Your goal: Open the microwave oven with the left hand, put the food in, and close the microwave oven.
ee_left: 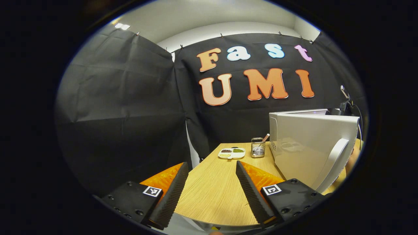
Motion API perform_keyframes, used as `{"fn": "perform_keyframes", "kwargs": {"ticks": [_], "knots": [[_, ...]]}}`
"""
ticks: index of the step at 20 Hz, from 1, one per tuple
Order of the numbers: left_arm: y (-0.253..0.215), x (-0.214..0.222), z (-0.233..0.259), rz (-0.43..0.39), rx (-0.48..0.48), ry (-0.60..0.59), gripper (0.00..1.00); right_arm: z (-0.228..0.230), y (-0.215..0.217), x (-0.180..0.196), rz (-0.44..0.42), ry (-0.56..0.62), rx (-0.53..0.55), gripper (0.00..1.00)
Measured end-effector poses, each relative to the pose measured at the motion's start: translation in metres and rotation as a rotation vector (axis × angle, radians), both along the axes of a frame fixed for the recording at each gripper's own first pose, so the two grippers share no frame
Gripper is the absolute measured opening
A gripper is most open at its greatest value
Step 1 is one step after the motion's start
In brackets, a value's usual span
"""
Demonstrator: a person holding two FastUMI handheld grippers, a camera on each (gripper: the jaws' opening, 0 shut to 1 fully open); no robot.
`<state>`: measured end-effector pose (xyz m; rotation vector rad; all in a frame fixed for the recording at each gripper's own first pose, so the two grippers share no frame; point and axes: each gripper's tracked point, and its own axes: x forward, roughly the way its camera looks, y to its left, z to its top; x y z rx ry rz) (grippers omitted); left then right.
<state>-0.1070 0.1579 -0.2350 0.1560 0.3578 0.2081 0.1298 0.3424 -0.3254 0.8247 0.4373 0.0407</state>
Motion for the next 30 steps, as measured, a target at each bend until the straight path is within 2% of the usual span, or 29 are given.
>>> {"fn": "perform_keyframes", "kwargs": {"ticks": [1, 3, 4, 5, 6, 8, 9, 13, 16, 17, 18, 19, 20, 21, 24, 26, 29, 30], "knots": [[0.0, -0.001, 0.0, -0.002, 0.002, 0.001, 0.9, -0.002, 0.001, 0.0, -0.015, 0.0, 0.014, 0.08], [-0.001, -0.001, 0.001, -0.003, 0.008, 0.003, 0.89, -0.011, 0.011, 0.005, -0.021, 0.009, 0.041, 0.08], [-0.001, -0.001, 0.002, -0.004, 0.012, 0.002, 0.96, -0.014, 0.016, 0.008, -0.023, 0.011, 0.05, 0.08], [-0.001, -0.002, 0.003, -0.005, 0.015, 0.003, 0.96, -0.017, 0.017, 0.013, -0.033, 0.007, 0.056, 0.08], [0.0, -0.001, 0.003, -0.005, 0.018, 0.003, 0.89, -0.023, 0.016, 0.016, -0.049, 0.012, 0.052, 0.09], [0.0, -0.002, 0.005, -0.004, 0.019, 0.004, 0.89, -0.035, 0.014, 0.021, -0.076, 0.03, 0.049, 0.08], [0.0, -0.003, 0.004, -0.004, 0.019, 0.006, 0.96, -0.041, 0.016, 0.023, -0.08, 0.042, 0.057, 0.09], [0.003, -0.005, 0.009, 0.0, 0.036, 0.005, 0.96, -0.064, 0.02, 0.029, -0.098, 0.078, 0.036, 0.09], [0.003, -0.005, 0.008, 0.004, 0.029, 0.007, 0.92, -0.074, 0.017, 0.034, -0.122, 0.083, 0.008, 0.09], [0.003, -0.006, 0.007, 0.006, 0.025, 0.009, 0.97, -0.077, 0.019, 0.034, -0.133, 0.09, 0.012, 0.09], [0.0, -0.005, 0.007, 0.005, 0.025, 0.01, 0.97, -0.083, 0.022, 0.032, -0.138, 0.107, 0.013, 0.09], [-0.001, -0.005, 0.008, 0.002, 0.027, 0.009, 0.89, -0.084, 0.026, 0.032, -0.143, 0.105, 0.027, 0.09], [-0.003, -0.005, 0.009, -0.003, 0.032, 0.009, 0.97, -0.088, 0.029, 0.032, -0.144, 0.117, 0.029, 0.1], [-0.003, -0.006, 0.01, -0.008, 0.04, 0.01, 0.9, -0.088, 0.031, 0.034, -0.145, 0.12, 0.038, 0.12], [-0.002, -0.008, 0.02, -0.01, 0.065, 0.004, 0.9, -0.099, 0.033, 0.037, -0.135, 0.167, -0.024, 0.14], [-0.003, -0.008, 0.022, -0.009, 0.058, -0.003, 1.0, -0.107, 0.031, 0.035, -0.129, 0.213, -0.052, 0.2], [-0.002, -0.01, 0.026, -0.008, 0.078, -0.003, 0.9, -0.117, 0.023, 0.033, -0.106, 0.268, -0.102, 0.3], [-0.002, -0.01, 0.029, -0.008, 0.08, -0.009, 0.97, -0.119, 0.02, 0.03, -0.097, 0.283, -0.142, 0.33]]}}
